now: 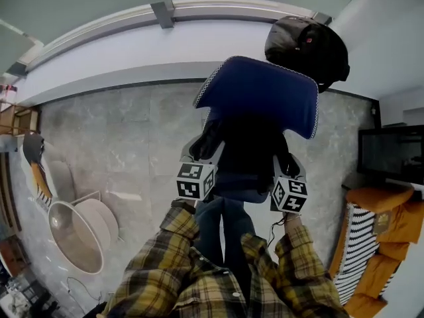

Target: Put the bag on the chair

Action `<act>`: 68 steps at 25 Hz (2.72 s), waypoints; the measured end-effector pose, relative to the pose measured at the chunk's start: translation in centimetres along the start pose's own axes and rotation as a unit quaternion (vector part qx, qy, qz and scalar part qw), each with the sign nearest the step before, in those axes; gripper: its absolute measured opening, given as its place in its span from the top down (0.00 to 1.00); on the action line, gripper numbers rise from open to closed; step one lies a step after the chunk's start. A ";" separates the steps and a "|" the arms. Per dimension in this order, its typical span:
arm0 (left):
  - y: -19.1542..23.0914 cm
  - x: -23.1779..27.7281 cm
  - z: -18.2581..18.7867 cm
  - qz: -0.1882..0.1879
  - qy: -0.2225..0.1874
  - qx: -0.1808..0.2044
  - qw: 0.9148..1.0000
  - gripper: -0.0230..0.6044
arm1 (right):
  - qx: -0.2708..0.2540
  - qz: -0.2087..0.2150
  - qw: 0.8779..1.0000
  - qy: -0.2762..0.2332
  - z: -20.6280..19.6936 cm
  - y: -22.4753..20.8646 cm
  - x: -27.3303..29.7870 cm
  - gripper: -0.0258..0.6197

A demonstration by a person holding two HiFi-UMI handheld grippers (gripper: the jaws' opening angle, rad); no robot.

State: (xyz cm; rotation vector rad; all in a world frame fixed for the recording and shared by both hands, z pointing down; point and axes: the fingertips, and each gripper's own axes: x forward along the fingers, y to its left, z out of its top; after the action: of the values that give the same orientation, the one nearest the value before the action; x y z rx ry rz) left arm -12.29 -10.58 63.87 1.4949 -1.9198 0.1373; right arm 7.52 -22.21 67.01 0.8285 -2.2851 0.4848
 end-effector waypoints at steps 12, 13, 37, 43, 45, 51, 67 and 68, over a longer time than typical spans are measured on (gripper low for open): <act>-6.5 -6.4 12.5 -0.043 -0.105 0.035 0.993 0.77 | -0.004 0.076 0.990 -0.115 13.1 4.3 -7.7 0.79; -7.2 -6.9 13.4 -0.050 -0.113 0.042 0.991 0.78 | -0.007 0.082 0.989 -0.126 14.2 4.6 -8.5 0.80; -21.5 -21.4 27.6 -0.194 -0.271 0.125 0.934 0.93 | -0.124 0.183 0.909 -0.353 30.4 13.0 -28.1 0.93; -21.7 -23.8 28.3 -0.194 -0.291 0.141 0.926 0.93 | -0.107 0.216 0.906 -0.347 30.3 14.1 -28.8 0.93; -21.8 -23.9 28.1 -0.191 -0.289 0.149 0.926 0.93 | -0.108 0.220 0.907 -0.344 30.3 14.2 -28.9 0.93; -21.8 -23.4 28.2 -0.196 -0.285 0.149 0.926 0.93 | -0.111 0.219 0.909 -0.338 30.4 14.1 -28.5 0.94; -20.8 -21.8 28.5 -0.211 -0.270 0.138 0.929 0.93 | -0.107 0.211 0.919 -0.316 30.3 14.4 -26.4 0.94; -20.8 -21.8 28.5 -0.211 -0.269 0.137 0.930 0.93 | -0.107 0.212 0.919 -0.313 30.3 14.4 -26.3 0.94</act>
State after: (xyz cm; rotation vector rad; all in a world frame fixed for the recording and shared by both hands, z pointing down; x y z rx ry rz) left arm -4.49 -13.28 23.29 2.2871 -1.9784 -0.2366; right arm -0.34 -16.33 25.55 0.3997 -3.0707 0.1447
